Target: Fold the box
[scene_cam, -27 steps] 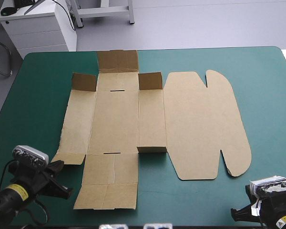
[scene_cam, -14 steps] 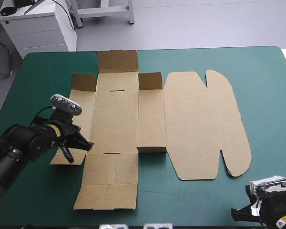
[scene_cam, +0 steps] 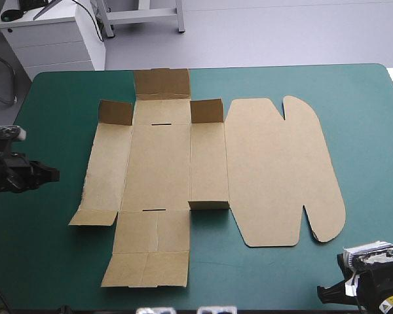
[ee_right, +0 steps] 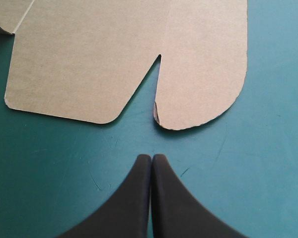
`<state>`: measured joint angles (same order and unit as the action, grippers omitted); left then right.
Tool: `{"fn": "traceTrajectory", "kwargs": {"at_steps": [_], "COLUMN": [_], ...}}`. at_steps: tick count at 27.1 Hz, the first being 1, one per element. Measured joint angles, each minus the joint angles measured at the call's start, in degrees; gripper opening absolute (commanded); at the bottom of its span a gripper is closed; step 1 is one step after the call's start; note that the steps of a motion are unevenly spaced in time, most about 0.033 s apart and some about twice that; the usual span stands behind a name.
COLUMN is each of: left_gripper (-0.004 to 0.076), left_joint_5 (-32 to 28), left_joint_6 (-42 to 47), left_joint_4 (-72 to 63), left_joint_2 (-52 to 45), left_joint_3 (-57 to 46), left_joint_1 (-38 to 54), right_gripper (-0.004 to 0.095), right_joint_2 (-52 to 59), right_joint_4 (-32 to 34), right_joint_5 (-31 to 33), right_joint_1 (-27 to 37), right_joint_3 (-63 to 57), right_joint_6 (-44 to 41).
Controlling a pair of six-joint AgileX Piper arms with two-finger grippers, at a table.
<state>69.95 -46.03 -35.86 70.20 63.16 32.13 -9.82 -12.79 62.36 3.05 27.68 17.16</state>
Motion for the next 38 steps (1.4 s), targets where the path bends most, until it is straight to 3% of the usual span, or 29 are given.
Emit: {"fn": "traceTrajectory", "kwargs": {"at_steps": [3, 7, 9, 14, 17, 28, 38], "left_gripper": [0.0017, 0.0027, 0.0094, 0.0374, 0.0476, 0.0484, 0.0484], "left_joint_5": [0.3, 0.5, 0.6, 0.6, 0.6, -0.6, -1.2], "left_joint_6": [-2.2, -2.7, -1.1, 0.7, 0.8, -3.4, -4.7], "left_joint_4": [-3.1, -0.7, 0.7, -0.4, -1.8, -9.2, -9.9], "left_joint_2": [0.0, 0.0, 0.2, 3.1, 6.4, 19.8, 30.7], "left_joint_3": [0.0, 0.0, 0.0, 0.0, 0.0, 0.1, 0.1], "left_joint_1": [7.0, 7.8, 7.9, 8.0, 8.0, 7.9, 0.3], "right_gripper": [-0.0014, -0.0014, -0.0014, -0.0014, -0.0014, -0.0014, -0.0014], "right_joint_2": [0.0, 0.0, 0.0, 0.0, 0.0, 0.0, 0.0], "right_joint_4": [0.0, 0.0, 0.0, 0.0, 0.0, 0.0, 0.0], "right_joint_5": [0.0, 0.0, 0.0, 0.0, 0.0, 0.0, 0.0], "right_joint_1": [0.0, 0.0, 0.0, 0.0, 0.0, 0.0, 0.0], "right_joint_3": [0.0, 0.0, 0.0, 0.0, 0.0, 0.0, 0.0], "right_joint_6": [0.0, 0.0, 0.0, 0.0, 0.0, 0.0, 0.0]}}
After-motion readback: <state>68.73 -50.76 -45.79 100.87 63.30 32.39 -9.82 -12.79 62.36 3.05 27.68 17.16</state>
